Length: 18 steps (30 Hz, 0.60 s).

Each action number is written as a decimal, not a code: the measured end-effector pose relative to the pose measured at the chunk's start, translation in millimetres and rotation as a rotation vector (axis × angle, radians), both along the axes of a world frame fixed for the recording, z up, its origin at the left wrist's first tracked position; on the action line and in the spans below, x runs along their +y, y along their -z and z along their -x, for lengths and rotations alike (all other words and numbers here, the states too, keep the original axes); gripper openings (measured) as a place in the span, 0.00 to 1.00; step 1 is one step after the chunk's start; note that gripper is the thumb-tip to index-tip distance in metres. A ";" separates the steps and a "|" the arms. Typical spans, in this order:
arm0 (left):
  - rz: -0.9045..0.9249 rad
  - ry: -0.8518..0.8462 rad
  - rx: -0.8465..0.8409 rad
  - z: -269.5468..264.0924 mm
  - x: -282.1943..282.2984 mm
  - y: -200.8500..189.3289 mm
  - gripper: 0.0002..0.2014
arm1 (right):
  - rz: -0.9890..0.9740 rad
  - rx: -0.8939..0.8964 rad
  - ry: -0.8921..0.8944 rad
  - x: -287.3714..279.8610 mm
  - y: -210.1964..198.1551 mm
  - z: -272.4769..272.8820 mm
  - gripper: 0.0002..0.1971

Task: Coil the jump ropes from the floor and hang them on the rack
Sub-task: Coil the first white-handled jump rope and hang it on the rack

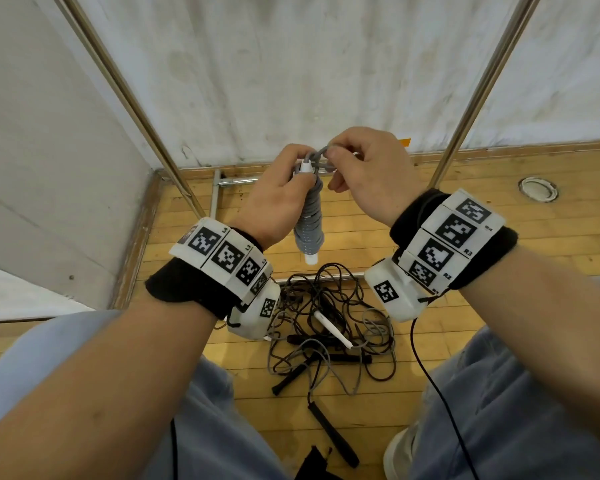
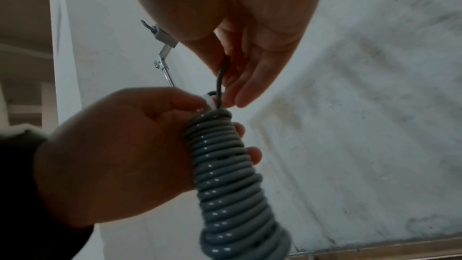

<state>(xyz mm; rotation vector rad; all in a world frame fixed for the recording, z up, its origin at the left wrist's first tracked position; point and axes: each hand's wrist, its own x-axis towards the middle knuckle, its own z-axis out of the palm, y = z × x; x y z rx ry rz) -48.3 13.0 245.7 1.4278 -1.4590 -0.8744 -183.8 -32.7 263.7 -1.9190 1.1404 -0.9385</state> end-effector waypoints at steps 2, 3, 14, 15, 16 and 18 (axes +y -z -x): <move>0.057 -0.035 -0.063 1.1 -0.1 1.4 0.06 | 0.011 0.004 -0.035 2.4 -0.4 -1.7 0.08; 0.076 -0.061 -0.088 0.8 -1.3 2.8 0.08 | 0.016 0.006 -0.044 3.2 -0.2 -2.3 0.08; 0.133 -0.137 -0.110 0.1 -2.7 -2.3 0.05 | -0.010 -0.151 0.052 -1.1 2.1 -5.8 0.05; 0.139 -0.144 -0.106 0.3 -1.8 -3.2 0.05 | -0.016 -0.179 0.052 -1.0 1.1 -6.1 0.06; 0.155 -0.153 -0.100 1.0 -1.1 -4.2 0.06 | -0.021 -0.207 0.049 -0.5 -0.1 -6.1 0.07; 0.195 -0.183 -0.081 2.9 0.2 -8.0 0.07 | -0.044 -0.272 0.034 1.2 -3.2 -6.3 0.09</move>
